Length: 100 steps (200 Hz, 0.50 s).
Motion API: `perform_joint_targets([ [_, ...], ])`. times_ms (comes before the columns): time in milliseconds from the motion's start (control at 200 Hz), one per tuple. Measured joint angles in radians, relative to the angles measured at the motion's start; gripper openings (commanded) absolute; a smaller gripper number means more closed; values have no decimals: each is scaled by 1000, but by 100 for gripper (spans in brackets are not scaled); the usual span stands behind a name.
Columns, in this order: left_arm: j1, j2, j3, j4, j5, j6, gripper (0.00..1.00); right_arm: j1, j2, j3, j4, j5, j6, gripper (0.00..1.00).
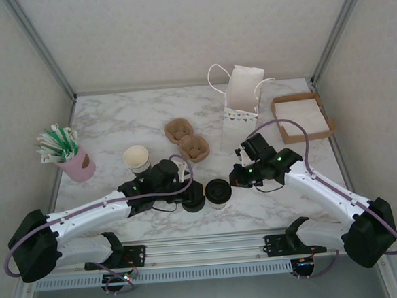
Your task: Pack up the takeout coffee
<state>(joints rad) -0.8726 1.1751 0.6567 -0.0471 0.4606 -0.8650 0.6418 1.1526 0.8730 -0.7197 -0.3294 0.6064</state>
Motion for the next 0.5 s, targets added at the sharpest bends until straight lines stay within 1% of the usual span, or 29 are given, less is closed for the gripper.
perform_joint_targets([
  [250, 27, 23, -20, 92, 68, -22, 11, -1, -13, -27, 29, -40, 8, 0],
  [501, 32, 56, -50, 134, 94, -26, 11, -1, -9, -55, 47, -60, 12, 0],
])
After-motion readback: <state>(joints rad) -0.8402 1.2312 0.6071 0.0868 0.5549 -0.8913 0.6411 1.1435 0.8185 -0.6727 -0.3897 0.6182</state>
